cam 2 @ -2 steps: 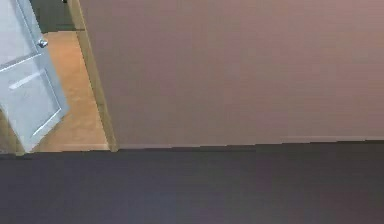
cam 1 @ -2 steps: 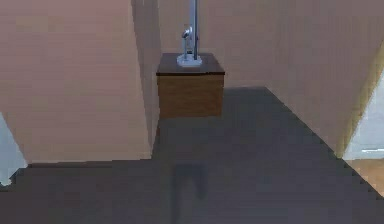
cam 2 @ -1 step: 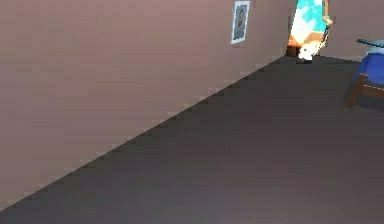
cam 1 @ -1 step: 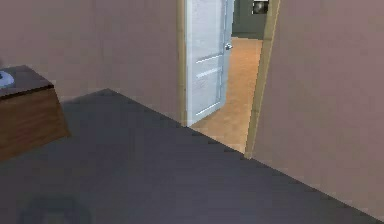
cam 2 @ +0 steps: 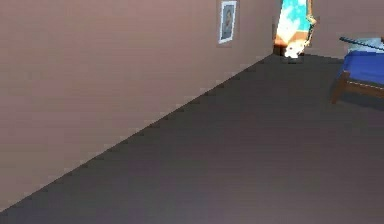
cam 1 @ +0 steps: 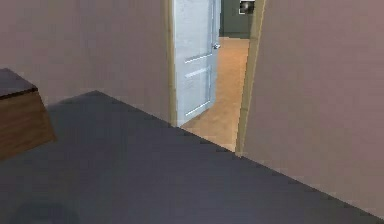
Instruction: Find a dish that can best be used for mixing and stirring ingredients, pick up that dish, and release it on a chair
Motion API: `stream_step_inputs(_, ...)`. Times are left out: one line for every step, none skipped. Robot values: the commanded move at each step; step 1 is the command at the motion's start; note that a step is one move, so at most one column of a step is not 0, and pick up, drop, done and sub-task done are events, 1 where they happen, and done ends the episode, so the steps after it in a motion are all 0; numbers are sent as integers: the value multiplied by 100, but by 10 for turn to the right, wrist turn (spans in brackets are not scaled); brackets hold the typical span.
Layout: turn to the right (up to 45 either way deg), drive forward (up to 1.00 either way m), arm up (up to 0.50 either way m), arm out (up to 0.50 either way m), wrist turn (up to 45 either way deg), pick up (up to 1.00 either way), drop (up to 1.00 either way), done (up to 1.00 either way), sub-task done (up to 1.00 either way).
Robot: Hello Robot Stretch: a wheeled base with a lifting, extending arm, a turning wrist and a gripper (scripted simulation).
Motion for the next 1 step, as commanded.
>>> stream_step_inputs(0, 100, 0, 0, 0, 0, 0, 0, 0)
